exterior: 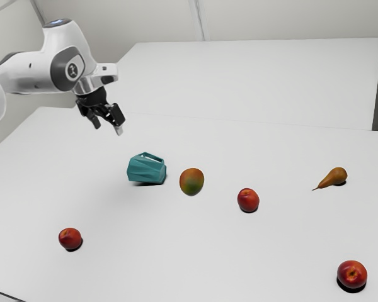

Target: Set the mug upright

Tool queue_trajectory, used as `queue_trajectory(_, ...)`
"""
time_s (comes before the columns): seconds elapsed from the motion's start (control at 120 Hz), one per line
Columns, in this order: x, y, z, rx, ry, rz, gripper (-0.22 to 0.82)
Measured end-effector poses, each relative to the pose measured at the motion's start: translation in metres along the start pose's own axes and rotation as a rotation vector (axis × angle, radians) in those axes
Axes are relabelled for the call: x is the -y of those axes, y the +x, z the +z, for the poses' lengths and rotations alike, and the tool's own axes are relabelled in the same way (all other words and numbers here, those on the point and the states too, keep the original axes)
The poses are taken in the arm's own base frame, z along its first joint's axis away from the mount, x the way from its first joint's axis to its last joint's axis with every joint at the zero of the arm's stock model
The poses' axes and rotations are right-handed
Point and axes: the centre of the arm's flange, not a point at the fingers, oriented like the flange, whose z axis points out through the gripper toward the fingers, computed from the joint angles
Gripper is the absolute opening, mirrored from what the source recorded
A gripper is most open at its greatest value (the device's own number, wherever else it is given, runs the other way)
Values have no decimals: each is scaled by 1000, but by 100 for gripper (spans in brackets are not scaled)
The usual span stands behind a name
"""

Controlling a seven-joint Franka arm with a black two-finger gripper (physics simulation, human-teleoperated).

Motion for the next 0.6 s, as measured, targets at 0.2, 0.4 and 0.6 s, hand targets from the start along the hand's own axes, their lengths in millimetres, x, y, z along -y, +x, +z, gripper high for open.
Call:
queue_trajectory(0.2, 23, -6, 24, 18, -69, -70, 60)
queue_trajectory(0.4, 65, -10, 94, 34, -316, -176, 60)
queue_trajectory(0.6, 68, -10, 138, 33, -490, -196, 60)
